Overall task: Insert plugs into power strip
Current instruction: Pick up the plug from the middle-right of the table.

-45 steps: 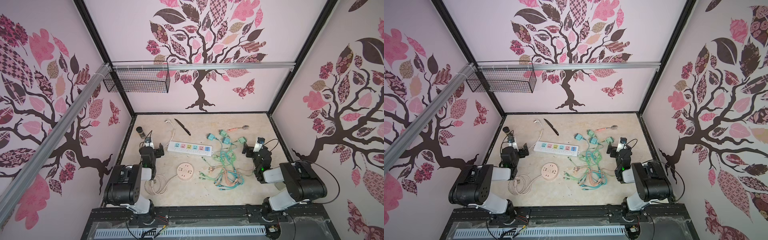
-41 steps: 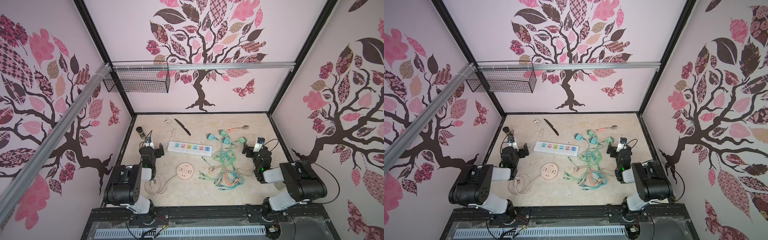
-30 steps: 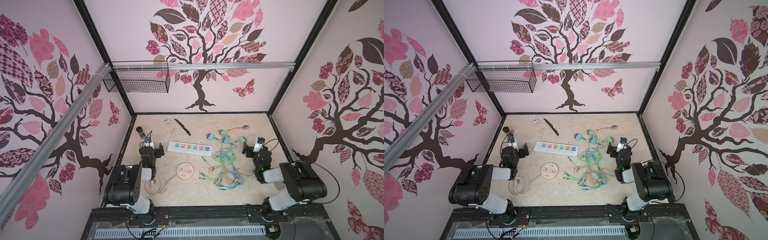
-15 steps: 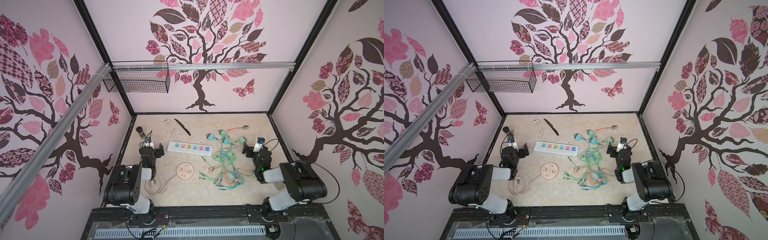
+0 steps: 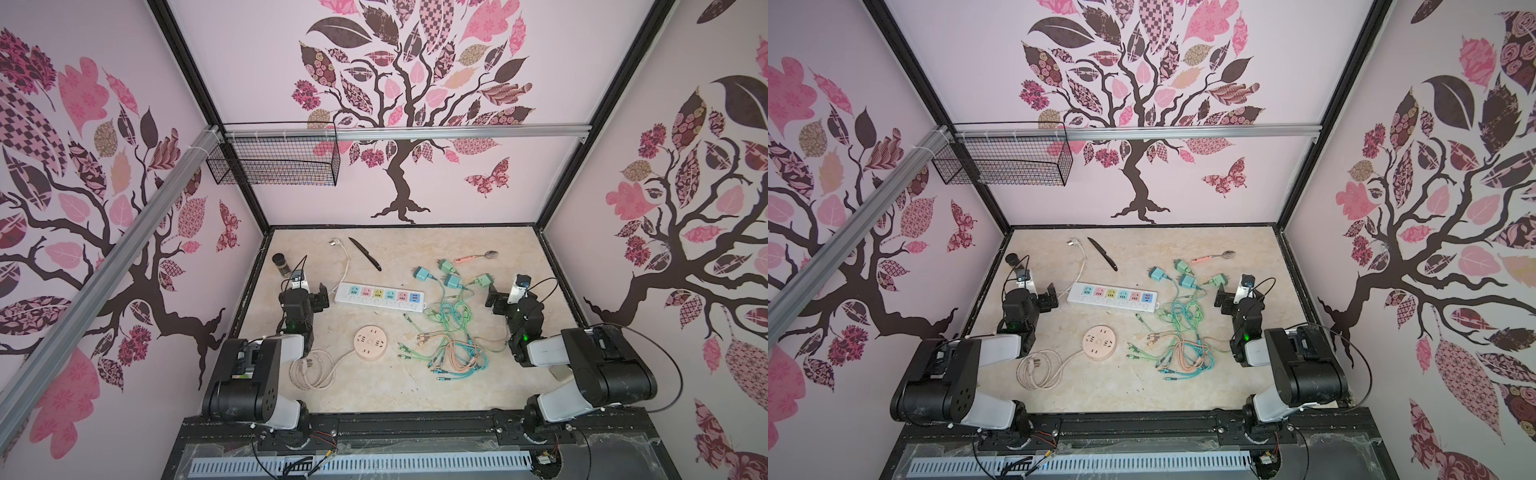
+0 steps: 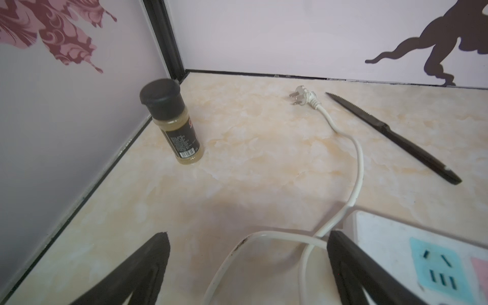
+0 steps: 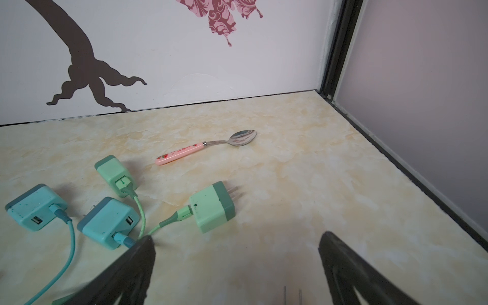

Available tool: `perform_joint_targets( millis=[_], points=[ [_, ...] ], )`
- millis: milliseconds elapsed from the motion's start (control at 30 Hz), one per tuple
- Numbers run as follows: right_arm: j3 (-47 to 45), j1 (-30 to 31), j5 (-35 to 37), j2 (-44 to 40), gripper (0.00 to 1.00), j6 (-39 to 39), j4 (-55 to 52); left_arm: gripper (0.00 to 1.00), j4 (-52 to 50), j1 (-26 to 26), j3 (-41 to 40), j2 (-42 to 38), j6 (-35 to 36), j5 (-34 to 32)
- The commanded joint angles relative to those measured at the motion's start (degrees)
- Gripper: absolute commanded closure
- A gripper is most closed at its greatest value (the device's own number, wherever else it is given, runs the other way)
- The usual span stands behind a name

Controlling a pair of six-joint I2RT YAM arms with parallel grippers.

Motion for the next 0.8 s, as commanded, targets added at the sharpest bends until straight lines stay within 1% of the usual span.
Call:
perform_joint_targets(
  millis=[0,100,233,300,467,567,667,767],
  points=[
    [4.1,-0.11,2.43,-6.91,0.01,0.44,-10.37,0.03,-6.6,-2.97,2.48,-3.04,1.5,-5.28],
    [6.97,-0.13,4.54,-12.18,0.0,1.38,-21.52,0.02,-12.45,-7.25,4.24,-6.36,2.0,-9.09],
    [10.78,-0.11,8.28,-16.68,0.0,2.92,-35.8,0.02,-21.69,-11.4,7.81,-11.11,1.13,-12.11],
    [12.19,-0.16,8.93,-18.13,0.0,4.08,-41.87,0.02,-27.46,-11.85,9.77,-14.28,-1.45,-10.12],
    [14.45,-0.15,8.43,-19.23,0.01,6.79,-49.99,0.04,-39.84,-12.13,12.19,-21.62,-9.33,-3.7],
    [15.99,-0.2,7.38,-18.32,0.02,8.21,-53.24,0.05,-41.87,-12.18,11.86,-25.32,-13.11,0.46],
    [17.92,-0.17,6.43,-15.98,0.05,8.92,-56.47,0.05,-44.87,-12.29,13.2,-26.94,-13.12,-1.07],
    [20.31,-0.25,6.2,-11.91,0.1,8.9,-60.16,0.05,-48.4,-12.3,15.97,-25.95,-12.82,-2.39]
  ],
)
